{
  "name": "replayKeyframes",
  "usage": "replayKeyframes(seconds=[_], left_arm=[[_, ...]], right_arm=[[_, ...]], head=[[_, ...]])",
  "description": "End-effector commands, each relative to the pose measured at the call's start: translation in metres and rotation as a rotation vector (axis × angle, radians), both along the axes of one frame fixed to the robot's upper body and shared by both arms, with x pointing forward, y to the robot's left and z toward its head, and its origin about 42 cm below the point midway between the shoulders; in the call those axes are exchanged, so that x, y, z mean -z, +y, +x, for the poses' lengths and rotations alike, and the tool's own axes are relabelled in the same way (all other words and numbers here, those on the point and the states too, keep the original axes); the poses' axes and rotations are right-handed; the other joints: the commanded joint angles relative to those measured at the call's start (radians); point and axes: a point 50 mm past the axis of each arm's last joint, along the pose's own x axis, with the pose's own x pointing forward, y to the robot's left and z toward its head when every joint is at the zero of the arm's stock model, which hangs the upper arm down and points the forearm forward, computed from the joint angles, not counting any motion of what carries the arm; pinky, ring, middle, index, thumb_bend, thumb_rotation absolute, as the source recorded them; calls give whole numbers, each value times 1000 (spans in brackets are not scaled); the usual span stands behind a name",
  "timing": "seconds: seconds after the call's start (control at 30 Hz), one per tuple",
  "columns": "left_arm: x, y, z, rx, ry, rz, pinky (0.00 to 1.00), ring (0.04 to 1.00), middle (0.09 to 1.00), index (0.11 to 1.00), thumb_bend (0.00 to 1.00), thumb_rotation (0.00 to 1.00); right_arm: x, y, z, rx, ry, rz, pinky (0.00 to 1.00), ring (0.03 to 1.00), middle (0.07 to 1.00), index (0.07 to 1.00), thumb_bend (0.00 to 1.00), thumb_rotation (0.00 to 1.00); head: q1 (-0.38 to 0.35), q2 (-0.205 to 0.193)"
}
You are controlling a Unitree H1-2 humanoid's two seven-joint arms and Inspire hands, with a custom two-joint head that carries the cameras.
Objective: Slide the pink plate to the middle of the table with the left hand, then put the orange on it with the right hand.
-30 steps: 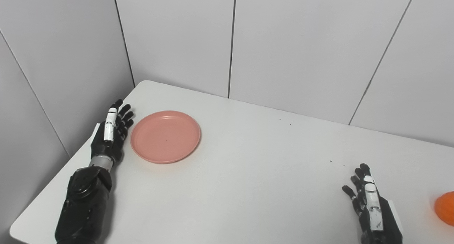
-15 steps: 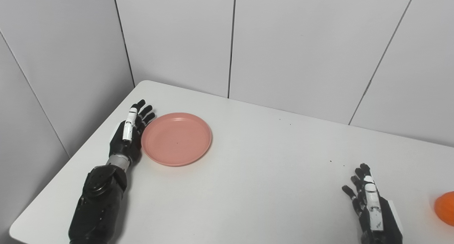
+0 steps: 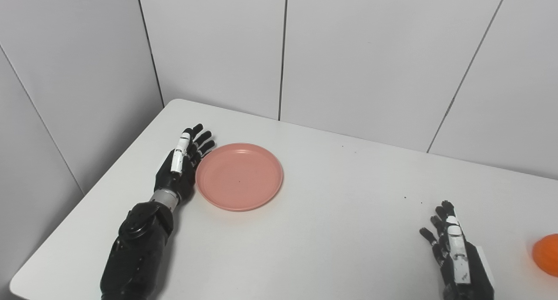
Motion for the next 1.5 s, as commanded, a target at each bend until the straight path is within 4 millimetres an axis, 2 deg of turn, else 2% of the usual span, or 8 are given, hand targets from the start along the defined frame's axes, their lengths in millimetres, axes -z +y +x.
replayKeyframes(seconds=[0.0,0.7,1.47], left_arm=[[-15,-10,9,37,-46,-18,919,919,927,921,369,1000],[-14,-49,18,121,-3,-32,910,913,917,908,334,1000],[-6,-91,24,250,21,-25,918,932,943,929,346,1000]], right_arm=[[-4,-1,0,1,-1,-4,1000,1000,1000,1000,184,1000],[-5,2,-1,4,-15,-2,1000,1000,1000,1000,199,1000],[-9,9,0,4,-16,-1,1000,1000,1000,1000,234,1000]], head=[[-1,2],[-36,27],[-90,66]])
